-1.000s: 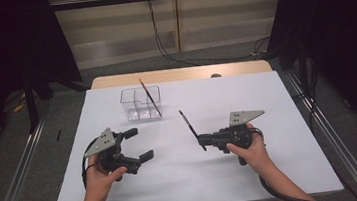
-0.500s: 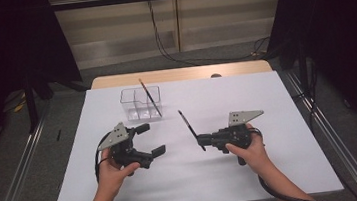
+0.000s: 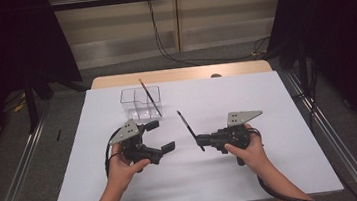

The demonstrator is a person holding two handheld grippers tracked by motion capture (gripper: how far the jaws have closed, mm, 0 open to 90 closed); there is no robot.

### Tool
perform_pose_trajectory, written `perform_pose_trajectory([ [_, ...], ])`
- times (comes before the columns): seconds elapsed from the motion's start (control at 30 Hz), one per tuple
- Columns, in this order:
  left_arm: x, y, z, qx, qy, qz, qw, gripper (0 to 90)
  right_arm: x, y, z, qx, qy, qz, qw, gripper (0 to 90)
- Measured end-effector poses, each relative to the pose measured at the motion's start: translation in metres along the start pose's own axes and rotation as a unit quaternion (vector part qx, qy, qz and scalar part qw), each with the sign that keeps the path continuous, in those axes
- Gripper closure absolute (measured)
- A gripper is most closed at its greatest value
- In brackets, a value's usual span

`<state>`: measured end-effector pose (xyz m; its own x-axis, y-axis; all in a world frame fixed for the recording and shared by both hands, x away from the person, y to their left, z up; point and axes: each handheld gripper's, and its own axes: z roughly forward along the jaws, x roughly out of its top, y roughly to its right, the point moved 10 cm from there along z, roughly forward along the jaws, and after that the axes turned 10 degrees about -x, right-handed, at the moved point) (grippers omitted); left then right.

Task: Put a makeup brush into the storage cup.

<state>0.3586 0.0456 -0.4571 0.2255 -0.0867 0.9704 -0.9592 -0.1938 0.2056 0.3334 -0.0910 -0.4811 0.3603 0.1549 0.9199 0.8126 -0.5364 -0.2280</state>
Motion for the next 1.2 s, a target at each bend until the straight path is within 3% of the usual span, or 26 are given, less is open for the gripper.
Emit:
perform_pose_trajectory([
  [0.97, 0.007, 0.005, 0.035, -0.018, 0.003, 0.011, 0.9998, 2.4, 0.000, -0.005, 0.007, 0.002, 0.002, -0.005, 1.0000, 84.4],
  [1.2, 0.007, 0.006, 0.041, -0.027, 0.008, 0.006, 0.9996, 5.2, -0.001, -0.005, 0.007, 0.002, 0.002, -0.005, 1.0000, 84.4],
])
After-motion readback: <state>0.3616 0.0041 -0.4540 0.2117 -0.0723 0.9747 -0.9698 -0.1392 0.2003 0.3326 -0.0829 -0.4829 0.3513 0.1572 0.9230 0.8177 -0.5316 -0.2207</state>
